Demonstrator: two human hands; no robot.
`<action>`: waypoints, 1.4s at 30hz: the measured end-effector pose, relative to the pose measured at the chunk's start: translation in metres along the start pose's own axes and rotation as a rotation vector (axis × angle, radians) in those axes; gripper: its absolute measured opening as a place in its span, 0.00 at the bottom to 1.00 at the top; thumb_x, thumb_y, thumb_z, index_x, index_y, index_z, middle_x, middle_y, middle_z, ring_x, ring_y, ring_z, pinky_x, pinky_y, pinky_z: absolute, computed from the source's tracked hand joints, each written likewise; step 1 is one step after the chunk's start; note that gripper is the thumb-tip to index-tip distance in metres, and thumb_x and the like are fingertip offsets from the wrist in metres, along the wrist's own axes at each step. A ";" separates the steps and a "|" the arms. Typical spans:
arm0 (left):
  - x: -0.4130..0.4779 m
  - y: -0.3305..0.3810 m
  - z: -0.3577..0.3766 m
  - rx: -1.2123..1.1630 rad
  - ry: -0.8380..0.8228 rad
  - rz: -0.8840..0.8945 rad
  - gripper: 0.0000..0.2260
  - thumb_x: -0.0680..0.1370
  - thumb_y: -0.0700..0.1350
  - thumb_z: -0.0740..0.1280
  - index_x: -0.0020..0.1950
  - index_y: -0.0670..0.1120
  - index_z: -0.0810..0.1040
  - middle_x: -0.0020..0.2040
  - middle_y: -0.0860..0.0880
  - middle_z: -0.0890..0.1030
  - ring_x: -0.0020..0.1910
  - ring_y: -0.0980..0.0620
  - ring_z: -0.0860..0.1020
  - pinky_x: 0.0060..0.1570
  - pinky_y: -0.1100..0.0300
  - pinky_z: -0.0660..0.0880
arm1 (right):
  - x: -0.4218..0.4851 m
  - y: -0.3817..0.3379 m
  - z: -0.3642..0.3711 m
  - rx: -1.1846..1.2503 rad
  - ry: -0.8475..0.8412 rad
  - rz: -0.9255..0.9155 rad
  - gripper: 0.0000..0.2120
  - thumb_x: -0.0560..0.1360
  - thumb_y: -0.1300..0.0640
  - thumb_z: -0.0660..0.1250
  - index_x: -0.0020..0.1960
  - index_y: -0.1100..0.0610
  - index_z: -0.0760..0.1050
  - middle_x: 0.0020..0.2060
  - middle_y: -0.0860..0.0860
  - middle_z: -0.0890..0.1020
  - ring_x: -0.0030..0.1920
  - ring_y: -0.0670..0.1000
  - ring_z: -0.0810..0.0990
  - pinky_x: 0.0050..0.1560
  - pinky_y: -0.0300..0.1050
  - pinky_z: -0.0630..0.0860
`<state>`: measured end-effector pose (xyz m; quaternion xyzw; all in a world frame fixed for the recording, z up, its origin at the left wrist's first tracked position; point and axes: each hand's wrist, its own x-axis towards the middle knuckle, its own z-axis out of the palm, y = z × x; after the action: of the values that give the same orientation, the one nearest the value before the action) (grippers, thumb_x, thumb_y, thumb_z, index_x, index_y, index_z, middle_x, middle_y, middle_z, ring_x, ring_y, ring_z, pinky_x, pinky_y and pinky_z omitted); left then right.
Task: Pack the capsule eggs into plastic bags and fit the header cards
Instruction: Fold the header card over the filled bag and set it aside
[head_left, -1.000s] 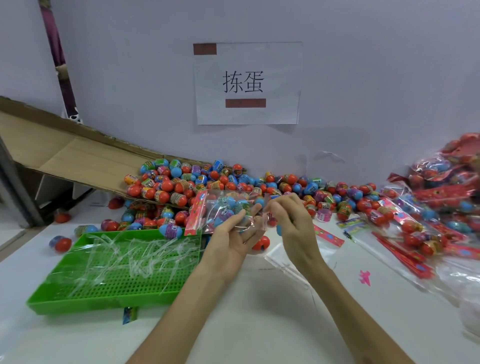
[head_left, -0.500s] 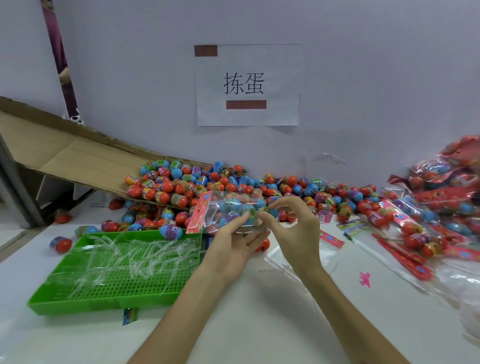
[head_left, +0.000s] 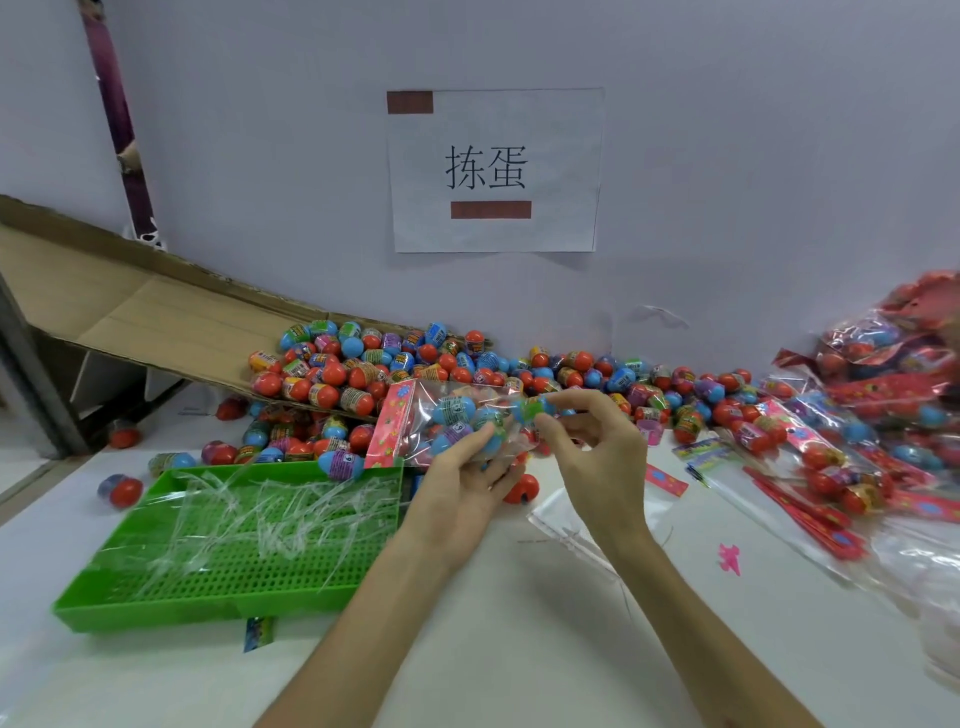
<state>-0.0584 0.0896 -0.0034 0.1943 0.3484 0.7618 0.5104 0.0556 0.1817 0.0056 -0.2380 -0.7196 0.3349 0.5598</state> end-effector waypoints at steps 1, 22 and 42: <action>0.000 -0.001 0.000 0.016 0.003 -0.008 0.08 0.73 0.45 0.71 0.46 0.46 0.90 0.57 0.43 0.87 0.54 0.48 0.86 0.65 0.49 0.75 | 0.000 0.000 0.000 0.015 0.003 0.004 0.11 0.73 0.62 0.77 0.51 0.49 0.81 0.45 0.45 0.84 0.44 0.46 0.85 0.45 0.40 0.82; 0.001 0.004 -0.004 -0.131 -0.007 0.048 0.17 0.78 0.49 0.68 0.64 0.48 0.84 0.65 0.47 0.83 0.63 0.43 0.83 0.56 0.49 0.82 | -0.014 -0.006 0.014 0.088 -0.078 -0.056 0.08 0.73 0.55 0.74 0.49 0.52 0.77 0.43 0.45 0.79 0.46 0.48 0.79 0.48 0.43 0.76; -0.004 0.002 0.006 0.121 -0.036 0.146 0.25 0.74 0.57 0.71 0.68 0.47 0.80 0.63 0.45 0.84 0.62 0.45 0.81 0.69 0.43 0.72 | 0.014 -0.012 -0.013 0.621 -0.014 0.596 0.08 0.79 0.53 0.69 0.52 0.56 0.83 0.45 0.55 0.86 0.41 0.51 0.85 0.37 0.42 0.80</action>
<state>-0.0540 0.0871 0.0026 0.2633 0.3696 0.7708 0.4471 0.0645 0.1865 0.0250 -0.2534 -0.4884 0.6842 0.4787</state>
